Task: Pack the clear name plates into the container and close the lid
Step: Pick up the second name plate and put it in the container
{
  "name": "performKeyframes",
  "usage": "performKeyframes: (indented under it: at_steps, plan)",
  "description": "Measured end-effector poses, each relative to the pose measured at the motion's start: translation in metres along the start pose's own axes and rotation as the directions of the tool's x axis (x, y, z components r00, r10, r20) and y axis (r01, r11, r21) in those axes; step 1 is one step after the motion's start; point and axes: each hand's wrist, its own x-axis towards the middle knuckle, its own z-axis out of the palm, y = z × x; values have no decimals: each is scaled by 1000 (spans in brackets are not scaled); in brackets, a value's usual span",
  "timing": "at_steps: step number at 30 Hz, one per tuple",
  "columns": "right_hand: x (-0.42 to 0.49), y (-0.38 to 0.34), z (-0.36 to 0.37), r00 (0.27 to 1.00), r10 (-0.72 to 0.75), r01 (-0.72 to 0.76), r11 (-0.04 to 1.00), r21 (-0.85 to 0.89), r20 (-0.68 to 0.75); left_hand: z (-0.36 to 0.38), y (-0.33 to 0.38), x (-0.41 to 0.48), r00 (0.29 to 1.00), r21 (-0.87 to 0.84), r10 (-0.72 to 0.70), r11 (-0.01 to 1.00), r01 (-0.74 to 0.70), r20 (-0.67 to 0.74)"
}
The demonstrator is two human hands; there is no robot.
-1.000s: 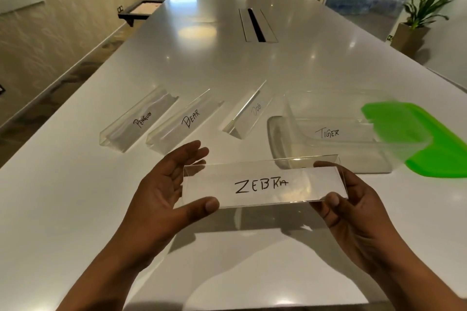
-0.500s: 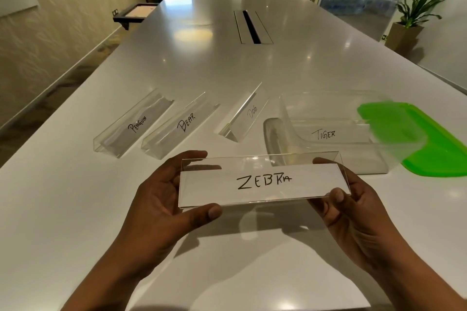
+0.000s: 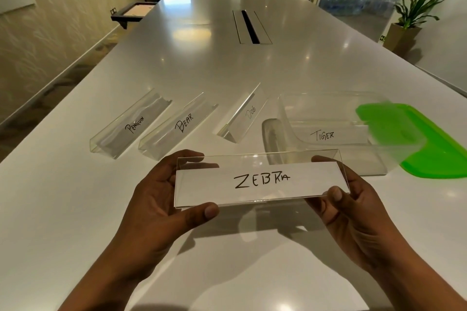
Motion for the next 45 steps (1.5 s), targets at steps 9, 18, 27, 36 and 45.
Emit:
performKeyframes:
  at_steps: [9,18,27,36,45]
  plan:
    - [1,-7,-1,1000,6,-5,995,-102,5,0,3,0,1000,-16,14,1000,-13,19]
    - [5,-64,17,949,-182,314,577,-754,257,0,5,-2,997,150,11,988,-24,80]
    - [2,-78,36,883,204,436,-20,-900,423,20,15,4,984,265,71,958,-114,165]
    - [8,-93,30,877,132,477,-114,-872,462,19,9,12,989,488,81,863,-131,122]
    - [55,-146,17,920,26,391,-149,-908,392,-6,-58,27,1000,807,-6,591,7,-4]
